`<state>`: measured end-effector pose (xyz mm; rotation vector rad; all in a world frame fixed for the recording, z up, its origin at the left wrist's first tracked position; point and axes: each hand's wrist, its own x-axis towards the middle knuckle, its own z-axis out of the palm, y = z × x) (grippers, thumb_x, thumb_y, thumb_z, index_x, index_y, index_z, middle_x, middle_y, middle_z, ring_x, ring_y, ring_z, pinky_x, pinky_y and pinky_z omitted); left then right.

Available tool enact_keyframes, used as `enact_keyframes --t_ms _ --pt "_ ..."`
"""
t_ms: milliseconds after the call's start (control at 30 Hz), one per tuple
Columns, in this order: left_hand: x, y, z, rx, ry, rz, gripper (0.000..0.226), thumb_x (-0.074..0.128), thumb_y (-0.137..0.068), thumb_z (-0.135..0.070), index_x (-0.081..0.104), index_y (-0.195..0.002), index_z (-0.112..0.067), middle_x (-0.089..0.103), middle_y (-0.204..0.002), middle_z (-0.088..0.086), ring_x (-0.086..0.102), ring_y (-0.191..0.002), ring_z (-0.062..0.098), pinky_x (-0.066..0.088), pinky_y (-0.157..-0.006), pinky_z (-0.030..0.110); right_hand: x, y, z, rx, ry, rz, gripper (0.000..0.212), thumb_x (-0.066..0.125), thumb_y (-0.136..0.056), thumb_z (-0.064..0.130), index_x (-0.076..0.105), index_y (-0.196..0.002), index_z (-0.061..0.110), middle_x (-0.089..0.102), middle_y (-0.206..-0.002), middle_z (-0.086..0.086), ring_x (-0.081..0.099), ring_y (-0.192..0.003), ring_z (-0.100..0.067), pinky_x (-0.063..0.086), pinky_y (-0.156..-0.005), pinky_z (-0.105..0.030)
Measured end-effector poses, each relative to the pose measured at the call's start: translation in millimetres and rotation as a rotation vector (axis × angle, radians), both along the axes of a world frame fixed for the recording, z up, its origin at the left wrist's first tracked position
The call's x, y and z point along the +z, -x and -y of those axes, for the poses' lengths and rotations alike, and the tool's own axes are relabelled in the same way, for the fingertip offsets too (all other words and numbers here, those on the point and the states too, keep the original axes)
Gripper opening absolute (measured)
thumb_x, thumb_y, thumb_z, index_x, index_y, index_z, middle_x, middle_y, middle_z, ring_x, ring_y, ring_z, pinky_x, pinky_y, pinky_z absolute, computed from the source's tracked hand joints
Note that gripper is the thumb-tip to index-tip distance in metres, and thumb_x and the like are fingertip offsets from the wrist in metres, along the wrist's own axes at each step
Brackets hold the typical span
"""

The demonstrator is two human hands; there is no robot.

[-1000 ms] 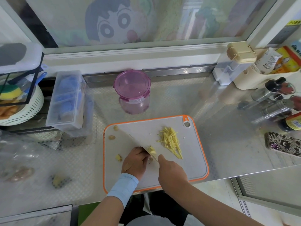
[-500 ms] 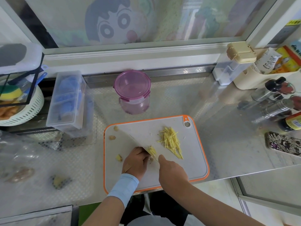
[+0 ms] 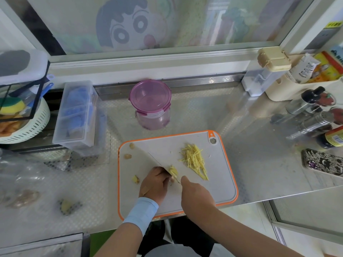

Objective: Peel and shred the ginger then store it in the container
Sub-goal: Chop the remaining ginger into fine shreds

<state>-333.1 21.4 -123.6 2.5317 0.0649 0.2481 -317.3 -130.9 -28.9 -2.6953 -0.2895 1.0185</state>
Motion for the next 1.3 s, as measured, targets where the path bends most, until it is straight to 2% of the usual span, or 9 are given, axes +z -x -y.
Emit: enact_keyframes --t_ms 167,267,500,733,833,1000,1100,1200,1300 --pt "2.7 -0.7 1.3 -0.003 0.021 0.011 0.030 0.048 -0.084 -0.027 0.076 -0.081 -0.018 0.068 -0.091 -0.006 0.055 -0.089 0.010 0.047 -0.064 0.019 -7.2 -6.3 -10.8 -0.017 -0.010 0.011 0.029 0.042 -0.088 -0.001 0.029 -0.101 0.021 0.049 -0.077 -0.004 0.052 -0.072 -0.027 0.039 -0.054 -0.032" --pt "3.9 -0.3 1.2 -0.004 0.012 0.006 0.029 0.048 -0.084 -0.028 0.076 -0.081 -0.019 0.068 -0.092 -0.007 0.054 -0.091 0.009 0.046 -0.065 0.018 -9.1 -9.6 -13.6 -0.012 -0.020 0.007 0.028 0.042 -0.088 0.000 0.031 -0.104 0.020 0.049 -0.079 -0.004 0.052 -0.073 -0.028 0.043 -0.059 -0.034" --pt "3.2 -0.1 0.3 -0.009 -0.014 0.016 0.028 0.049 -0.083 -0.026 0.075 -0.079 -0.017 0.067 -0.090 -0.004 0.053 -0.093 0.011 0.038 -0.075 0.013 -6.6 0.6 2.4 -0.006 -0.002 0.013 0.031 0.041 -0.087 -0.002 0.029 -0.100 0.024 0.051 -0.074 -0.003 0.049 -0.063 -0.021 0.037 -0.047 -0.031" --pt "4.6 -1.0 -0.5 -0.024 0.004 0.007 0.027 0.049 -0.084 -0.026 0.075 -0.080 -0.018 0.068 -0.090 -0.006 0.055 -0.092 0.011 0.046 -0.066 0.020 -12.8 -8.7 -11.6 -0.013 -0.012 0.009 0.028 0.042 -0.089 0.000 0.034 -0.108 0.019 0.049 -0.080 -0.004 0.051 -0.073 -0.027 0.042 -0.059 -0.033" --pt "5.2 -0.3 -0.1 -0.014 0.007 0.003 0.027 0.049 -0.083 -0.026 0.074 -0.077 -0.021 0.067 -0.089 -0.009 0.054 -0.092 0.009 0.045 -0.067 0.017 -10.2 -7.8 -10.2 -0.021 -0.010 -0.001 0.028 0.041 -0.087 -0.001 0.030 -0.099 0.022 0.051 -0.078 -0.004 0.051 -0.070 -0.026 0.041 -0.056 -0.033" --pt "7.1 0.1 -0.3 -0.023 -0.020 0.052 0.025 0.049 -0.081 -0.022 0.073 -0.075 -0.017 0.066 -0.087 -0.004 0.052 -0.092 0.010 0.038 -0.073 0.014 -3.9 -1.5 -2.5 -0.026 0.014 -0.018 0.031 0.039 -0.086 -0.003 0.031 -0.100 0.023 0.053 -0.078 -0.004 0.049 -0.063 -0.019 0.038 -0.048 -0.031" --pt "7.1 1.4 0.9 0.001 -0.026 0.023 0.026 0.049 -0.082 -0.025 0.073 -0.075 -0.020 0.066 -0.088 -0.007 0.053 -0.093 0.008 0.038 -0.066 0.010 -4.5 0.2 -0.9 -0.026 0.015 -0.014 0.030 0.039 -0.086 -0.003 0.031 -0.100 0.023 0.053 -0.078 -0.004 0.049 -0.064 -0.019 0.040 -0.049 -0.032" --pt "8.2 0.0 1.3 0.009 -0.041 0.023 0.025 0.049 -0.081 -0.026 0.073 -0.074 -0.022 0.066 -0.086 -0.009 0.053 -0.090 0.010 0.045 -0.056 0.019 -9.0 -7.0 -9.3 -0.008 0.004 0.001 0.028 0.041 -0.087 -0.002 0.031 -0.101 0.021 0.051 -0.078 -0.004 0.051 -0.069 -0.024 0.041 -0.054 -0.033" --pt "9.8 -1.1 1.1 -0.015 -0.076 0.070 0.027 0.049 -0.082 -0.024 0.074 -0.072 -0.020 0.066 -0.081 -0.006 0.051 -0.086 0.014 0.043 -0.059 0.020 -12.2 -12.3 -17.8 0.009 -0.023 0.023 0.028 0.042 -0.090 0.001 0.036 -0.112 0.018 0.048 -0.078 -0.003 0.052 -0.072 -0.027 0.038 -0.055 -0.032"
